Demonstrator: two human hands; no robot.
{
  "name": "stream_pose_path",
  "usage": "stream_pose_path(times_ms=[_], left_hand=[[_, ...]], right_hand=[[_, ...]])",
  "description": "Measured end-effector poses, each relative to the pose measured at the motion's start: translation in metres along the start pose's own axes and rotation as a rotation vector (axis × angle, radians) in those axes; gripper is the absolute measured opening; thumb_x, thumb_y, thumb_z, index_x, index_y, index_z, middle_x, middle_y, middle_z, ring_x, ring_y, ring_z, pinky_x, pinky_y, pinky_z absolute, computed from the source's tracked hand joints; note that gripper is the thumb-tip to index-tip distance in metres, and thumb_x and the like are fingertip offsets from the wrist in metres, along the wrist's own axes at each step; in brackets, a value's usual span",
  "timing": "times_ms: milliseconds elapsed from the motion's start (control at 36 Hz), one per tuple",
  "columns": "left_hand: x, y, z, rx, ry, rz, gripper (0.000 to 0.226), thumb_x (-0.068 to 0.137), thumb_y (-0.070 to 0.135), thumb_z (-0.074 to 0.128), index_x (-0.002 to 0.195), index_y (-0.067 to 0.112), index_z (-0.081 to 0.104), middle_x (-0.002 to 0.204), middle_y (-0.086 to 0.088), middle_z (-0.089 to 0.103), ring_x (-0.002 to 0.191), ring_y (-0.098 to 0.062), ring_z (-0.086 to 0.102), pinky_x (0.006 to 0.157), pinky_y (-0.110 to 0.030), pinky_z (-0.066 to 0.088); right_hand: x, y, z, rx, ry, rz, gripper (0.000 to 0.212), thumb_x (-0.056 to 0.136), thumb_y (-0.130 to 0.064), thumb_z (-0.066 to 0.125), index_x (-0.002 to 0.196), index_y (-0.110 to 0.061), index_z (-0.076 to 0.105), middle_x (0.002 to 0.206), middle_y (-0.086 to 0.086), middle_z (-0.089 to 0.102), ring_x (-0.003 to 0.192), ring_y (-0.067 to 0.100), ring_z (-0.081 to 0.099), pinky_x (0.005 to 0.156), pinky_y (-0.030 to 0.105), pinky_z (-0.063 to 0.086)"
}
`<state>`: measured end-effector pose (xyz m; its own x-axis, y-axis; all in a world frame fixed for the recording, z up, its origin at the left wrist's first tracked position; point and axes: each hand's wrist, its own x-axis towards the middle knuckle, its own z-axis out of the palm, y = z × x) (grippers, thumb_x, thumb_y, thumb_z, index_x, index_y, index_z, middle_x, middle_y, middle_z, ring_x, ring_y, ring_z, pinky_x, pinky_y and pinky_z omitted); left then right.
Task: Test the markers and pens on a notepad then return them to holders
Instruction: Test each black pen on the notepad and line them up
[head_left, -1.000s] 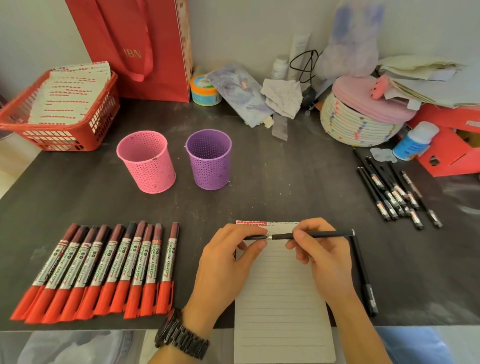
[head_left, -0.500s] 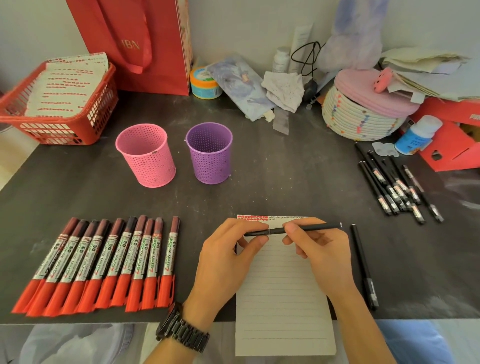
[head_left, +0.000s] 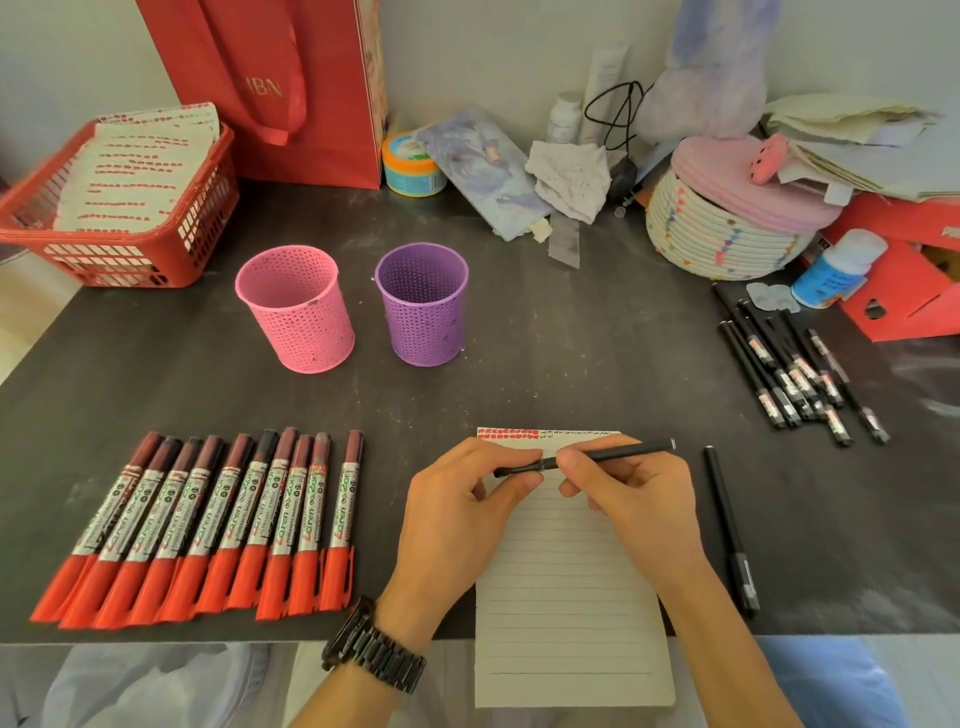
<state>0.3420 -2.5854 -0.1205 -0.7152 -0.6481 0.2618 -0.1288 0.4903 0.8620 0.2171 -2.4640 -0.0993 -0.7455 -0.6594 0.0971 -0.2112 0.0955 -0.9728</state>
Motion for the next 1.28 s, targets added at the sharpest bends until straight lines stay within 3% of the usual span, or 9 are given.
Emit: stream_pose_path(times_ms=[222, 333, 500, 583, 722, 833, 917, 1028, 1278], left_hand=[[0.0, 0.0, -0.001, 0.031, -0.039, 0.044, 0.018, 0.085, 0.043, 0.067, 0.102, 0.044, 0.072, 0.106, 0.032, 0.066, 0.091, 0.004, 0.061, 0.065, -0.007, 0.043], [0.0, -0.003, 0.0, 0.228, -0.054, 0.018, 0.035, 0.083, 0.063, 0.055, 0.115, 0.052, 0.063, 0.105, 0.04, 0.059, 0.096, 0.005, 0.051, 0.069, -0.01, 0.039], [0.0, -0.009, 0.001, 0.443, -0.109, -0.015, 0.042, 0.086, 0.047, 0.067, 0.127, 0.045, 0.057, 0.125, 0.027, 0.055, 0.119, -0.005, 0.044, 0.098, -0.024, 0.032], [0.001, -0.01, 0.005, 0.506, -0.129, -0.023, 0.036, 0.087, 0.049, 0.066, 0.122, 0.043, 0.061, 0.126, 0.024, 0.056, 0.12, -0.008, 0.048, 0.097, -0.029, 0.035], [0.003, -0.012, 0.005, 0.5, -0.148, -0.042, 0.03, 0.087, 0.054, 0.06, 0.116, 0.045, 0.063, 0.13, 0.024, 0.053, 0.124, -0.006, 0.044, 0.103, -0.034, 0.035], [0.002, -0.012, 0.006, 0.502, -0.129, -0.024, 0.028, 0.086, 0.053, 0.063, 0.112, 0.045, 0.064, 0.129, 0.022, 0.055, 0.122, -0.007, 0.044, 0.101, -0.036, 0.036], [0.002, -0.012, 0.006, 0.511, -0.139, -0.037, 0.029, 0.087, 0.055, 0.06, 0.115, 0.045, 0.063, 0.131, 0.023, 0.053, 0.124, -0.006, 0.041, 0.102, -0.034, 0.034], [0.001, -0.01, 0.004, 0.511, -0.148, -0.04, 0.03, 0.088, 0.053, 0.06, 0.116, 0.043, 0.064, 0.132, 0.022, 0.053, 0.125, -0.007, 0.042, 0.103, -0.034, 0.033], [0.001, -0.004, 0.003, 0.495, -0.162, -0.062, 0.029, 0.09, 0.05, 0.061, 0.117, 0.042, 0.065, 0.134, 0.02, 0.053, 0.128, -0.008, 0.041, 0.107, -0.035, 0.031]], right_hand=[[-0.002, 0.002, 0.005, -0.06, -0.049, 0.019, 0.008, 0.087, -0.033, 0.076, 0.093, -0.04, 0.076, 0.078, -0.007, 0.077, 0.075, 0.014, 0.073, 0.062, 0.026, 0.056], [-0.003, 0.002, 0.005, -0.058, 0.002, 0.036, 0.004, 0.089, -0.038, 0.073, 0.093, -0.037, 0.074, 0.081, -0.006, 0.076, 0.072, 0.012, 0.07, 0.064, 0.032, 0.057], [-0.005, -0.017, -0.038, 0.009, 0.181, 0.1, 0.028, 0.091, -0.052, 0.059, 0.094, -0.027, 0.07, 0.089, -0.003, 0.076, 0.08, 0.016, 0.074, 0.066, 0.028, 0.061], [-0.008, -0.025, -0.082, -0.132, 0.173, 0.178, 0.033, 0.091, -0.047, 0.058, 0.097, -0.016, 0.066, 0.085, -0.001, 0.076, 0.079, 0.018, 0.075, 0.07, 0.026, 0.061], [-0.022, -0.028, -0.143, -0.646, 0.013, 0.332, 0.025, 0.091, -0.052, 0.062, 0.088, -0.028, 0.061, 0.066, -0.003, 0.07, 0.059, 0.008, 0.068, 0.065, 0.028, 0.05], [-0.031, -0.021, -0.156, -0.939, 0.002, 0.381, 0.025, 0.091, -0.056, 0.061, 0.088, -0.031, 0.057, 0.071, -0.002, 0.069, 0.068, 0.007, 0.065, 0.065, 0.022, 0.047], [-0.036, -0.012, -0.153, -0.87, -0.063, 0.422, 0.016, 0.09, -0.048, 0.068, 0.092, -0.037, 0.058, 0.073, -0.008, 0.069, 0.068, 0.0, 0.064, 0.061, 0.014, 0.046], [-0.04, -0.001, -0.144, -0.725, -0.019, 0.401, 0.011, 0.089, -0.032, 0.074, 0.093, -0.03, 0.064, 0.073, -0.006, 0.071, 0.057, 0.011, 0.068, 0.061, 0.024, 0.057], [-0.04, 0.012, -0.14, -0.657, 0.042, 0.375, 0.006, 0.093, -0.031, 0.069, 0.09, -0.035, 0.066, 0.079, -0.021, 0.069, 0.056, 0.012, 0.07, 0.065, 0.035, 0.061]])
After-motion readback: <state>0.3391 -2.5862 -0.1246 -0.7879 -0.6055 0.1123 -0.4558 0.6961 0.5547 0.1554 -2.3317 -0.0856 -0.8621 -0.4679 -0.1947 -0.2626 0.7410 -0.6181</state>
